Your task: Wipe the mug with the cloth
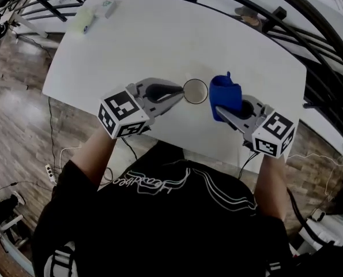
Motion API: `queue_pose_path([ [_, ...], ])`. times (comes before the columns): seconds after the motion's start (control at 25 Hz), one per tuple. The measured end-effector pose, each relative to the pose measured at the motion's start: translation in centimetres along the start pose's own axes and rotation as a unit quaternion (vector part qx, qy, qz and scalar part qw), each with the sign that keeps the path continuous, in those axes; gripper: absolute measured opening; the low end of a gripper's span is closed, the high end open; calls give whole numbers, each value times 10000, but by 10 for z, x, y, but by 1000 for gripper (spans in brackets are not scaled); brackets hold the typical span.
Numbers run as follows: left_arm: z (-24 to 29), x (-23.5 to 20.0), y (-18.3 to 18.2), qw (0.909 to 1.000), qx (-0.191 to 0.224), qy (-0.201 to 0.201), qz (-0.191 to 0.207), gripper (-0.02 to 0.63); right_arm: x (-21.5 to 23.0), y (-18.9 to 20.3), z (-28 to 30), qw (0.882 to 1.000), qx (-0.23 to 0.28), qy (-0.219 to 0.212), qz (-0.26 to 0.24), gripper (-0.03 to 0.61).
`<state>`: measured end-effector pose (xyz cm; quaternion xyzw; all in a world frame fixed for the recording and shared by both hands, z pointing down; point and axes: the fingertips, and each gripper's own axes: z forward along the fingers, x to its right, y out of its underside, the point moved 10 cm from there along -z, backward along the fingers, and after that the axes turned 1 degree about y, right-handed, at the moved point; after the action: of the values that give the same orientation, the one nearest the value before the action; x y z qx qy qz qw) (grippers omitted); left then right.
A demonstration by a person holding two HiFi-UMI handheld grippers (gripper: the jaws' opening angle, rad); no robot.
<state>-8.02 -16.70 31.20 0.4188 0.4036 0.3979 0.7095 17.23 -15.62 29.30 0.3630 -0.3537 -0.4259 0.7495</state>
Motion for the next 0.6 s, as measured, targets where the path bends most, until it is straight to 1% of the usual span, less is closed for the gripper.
queue_pose_path([
  [0.04, -3, 13, -4, 9999, 101, 79, -57, 20, -13, 0, -5, 9999, 96, 26, -10, 54],
  [0.16, -11, 49, -16, 9990, 282, 331, -122, 9, -47, -1, -20, 9988, 459, 175, 21, 54],
  [0.28, -18, 84, -22, 9990, 270, 370, -15, 8, -77, 2, -37, 9957, 848, 369, 80, 54],
  [0.36, -21, 105, -23, 9981, 426, 411, -139, 8, -94, 7, -50, 9931, 1060, 498, 58, 54],
  [0.44, -26, 119, -24, 9962, 697, 392, -333, 8, -107, 11, -61, 9899, 1268, 639, 6, 54],
  [0.48, -29, 123, -26, 9956, 807, 330, -357, 8, -112, 11, -66, 9881, 1376, 682, 13, 54],
  [0.6, -32, 135, -32, 9956, 905, 155, -176, 8, -123, 13, -77, 9837, 1643, 715, 124, 54],
])
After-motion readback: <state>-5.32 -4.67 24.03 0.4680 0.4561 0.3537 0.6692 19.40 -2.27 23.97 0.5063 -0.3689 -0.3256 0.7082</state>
